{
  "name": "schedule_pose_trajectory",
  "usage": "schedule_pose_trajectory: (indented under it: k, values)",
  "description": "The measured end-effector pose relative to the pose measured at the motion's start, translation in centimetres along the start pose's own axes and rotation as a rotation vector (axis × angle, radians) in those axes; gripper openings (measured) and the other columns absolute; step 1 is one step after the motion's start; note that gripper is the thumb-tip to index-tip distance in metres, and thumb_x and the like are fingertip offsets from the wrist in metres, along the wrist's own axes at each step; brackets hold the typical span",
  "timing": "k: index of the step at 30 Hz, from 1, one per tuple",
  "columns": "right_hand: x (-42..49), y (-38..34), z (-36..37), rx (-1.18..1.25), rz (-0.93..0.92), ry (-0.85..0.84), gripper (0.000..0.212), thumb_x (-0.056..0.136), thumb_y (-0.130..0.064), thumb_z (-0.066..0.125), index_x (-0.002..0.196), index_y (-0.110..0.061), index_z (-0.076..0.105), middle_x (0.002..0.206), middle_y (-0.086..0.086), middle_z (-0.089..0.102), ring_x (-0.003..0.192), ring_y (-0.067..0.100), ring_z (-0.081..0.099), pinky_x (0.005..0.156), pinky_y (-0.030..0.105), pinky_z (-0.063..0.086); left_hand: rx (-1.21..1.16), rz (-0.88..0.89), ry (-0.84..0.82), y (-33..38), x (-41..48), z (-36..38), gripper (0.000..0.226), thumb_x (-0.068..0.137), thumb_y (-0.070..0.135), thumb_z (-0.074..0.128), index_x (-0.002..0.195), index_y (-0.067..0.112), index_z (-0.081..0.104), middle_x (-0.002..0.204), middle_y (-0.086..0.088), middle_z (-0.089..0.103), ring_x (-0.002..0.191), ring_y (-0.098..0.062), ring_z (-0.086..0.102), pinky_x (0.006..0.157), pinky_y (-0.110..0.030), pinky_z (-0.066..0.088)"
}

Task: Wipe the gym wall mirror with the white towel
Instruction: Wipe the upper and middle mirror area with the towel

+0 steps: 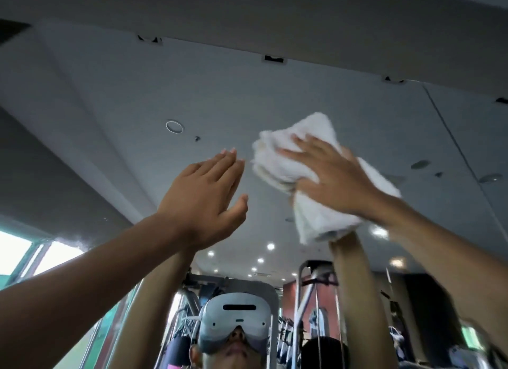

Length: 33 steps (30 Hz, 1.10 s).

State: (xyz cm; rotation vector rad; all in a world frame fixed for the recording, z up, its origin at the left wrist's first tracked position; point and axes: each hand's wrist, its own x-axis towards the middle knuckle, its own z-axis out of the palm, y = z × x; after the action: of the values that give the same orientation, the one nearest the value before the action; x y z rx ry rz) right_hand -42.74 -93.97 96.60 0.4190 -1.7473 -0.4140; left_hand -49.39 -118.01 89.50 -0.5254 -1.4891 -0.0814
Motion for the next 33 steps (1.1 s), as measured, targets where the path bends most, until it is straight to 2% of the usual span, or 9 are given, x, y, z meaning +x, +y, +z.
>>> schedule_pose_trajectory:
  k: [4,7,14,17,19,22,24,30,33]
  values:
    - [3.9,3.0,-0.4,-0.034,0.451,0.134,0.055,0.098,-0.046,0.035,0.153,-0.046,0.027,0.166,-0.008,0.017,0.151,0.020,0.014,0.113,0.060,0.017,-0.036,-0.034,0.021,-0.3,-1.0,-0.1,0.078,0.088,0.055,0.018,0.154,0.017,0.037,0.164,-0.004,0.028,0.152,-0.016,0.021,0.119,-0.035,0.020]
    - [10.1,-0.8,0.4,-0.029,0.654,0.219,0.055,0.097,-0.044,0.031,0.151,-0.034,0.031,0.159,0.002,0.027,0.147,0.027,0.019,0.113,0.061,0.016,-0.072,-0.178,0.044,-0.3,-1.8,-0.1,0.082,0.087,0.057,0.011,0.158,0.017,0.026,0.167,-0.003,0.016,0.155,-0.014,0.008,0.122,-0.033,0.008]
    - [7.7,-9.3,2.0,-0.059,-0.119,0.039,0.062,0.090,-0.055,0.032,0.152,-0.052,0.023,0.166,-0.017,0.010,0.153,0.008,0.004,0.117,0.044,0.005,0.022,-0.098,0.017,-5.4,-4.7,-2.0,0.075,0.090,0.054,0.025,0.154,0.018,0.039,0.161,-0.001,0.032,0.150,-0.015,0.028,0.111,-0.037,0.028]
    - [6.4,-5.5,1.7,0.042,-0.218,-0.006,0.066,0.079,-0.056,0.026,0.144,-0.060,0.023,0.163,-0.021,0.018,0.152,0.008,0.012,0.116,0.040,0.010,0.046,-0.092,-0.013,-9.1,-6.3,-2.7,0.073,0.093,0.056,0.022,0.157,0.021,0.033,0.163,0.002,0.027,0.152,-0.013,0.020,0.118,-0.038,0.019]
    - [9.1,-2.4,1.0,0.059,-0.030,0.054,0.056,0.092,-0.052,0.030,0.147,-0.057,0.024,0.165,-0.014,0.020,0.153,0.016,0.014,0.119,0.056,0.014,0.035,-0.066,-0.036,-10.3,-6.7,-2.9,0.073,0.094,0.058,0.017,0.158,0.023,0.027,0.164,0.004,0.021,0.153,-0.011,0.012,0.120,-0.036,0.011]
    - [12.8,-4.5,0.9,0.028,0.522,0.152,0.054,0.098,-0.048,0.035,0.152,-0.044,0.029,0.165,-0.006,0.017,0.152,0.020,0.011,0.116,0.061,0.010,-0.022,-0.099,-0.015,-10.2,-7.1,-2.7,0.073,0.094,0.058,0.015,0.160,0.026,0.019,0.166,0.007,0.011,0.153,-0.007,0.001,0.123,-0.033,0.001]
    - [14.2,-8.9,1.5,-0.010,0.607,0.205,0.056,0.098,-0.047,0.032,0.152,-0.038,0.027,0.163,-0.001,0.020,0.150,0.023,0.012,0.115,0.062,0.010,-0.045,-0.104,0.002,-10.2,-7.3,-2.5,0.074,0.094,0.058,0.014,0.160,0.025,0.018,0.166,0.006,0.009,0.153,-0.007,-0.002,0.122,-0.029,-0.004]
    - [8.8,-15.5,2.6,-0.039,-0.099,0.004,0.062,0.093,-0.055,0.035,0.152,-0.053,0.018,0.167,-0.015,0.006,0.153,0.009,0.000,0.118,0.049,0.004,-0.036,-0.090,0.005,-10.6,-8.2,-2.5,0.074,0.094,0.056,0.015,0.160,0.023,0.019,0.166,0.004,0.011,0.153,-0.009,0.001,0.121,-0.030,-0.004]
    - [7.3,-11.2,1.4,-0.008,-0.135,-0.072,0.070,0.079,-0.059,0.025,0.147,-0.058,0.010,0.166,-0.017,0.007,0.153,0.009,0.002,0.120,0.051,0.005,-0.034,-0.132,0.021,-10.3,-8.4,-2.5,0.075,0.094,0.056,0.016,0.160,0.022,0.021,0.167,0.001,0.010,0.154,-0.012,0.003,0.121,-0.032,-0.004]
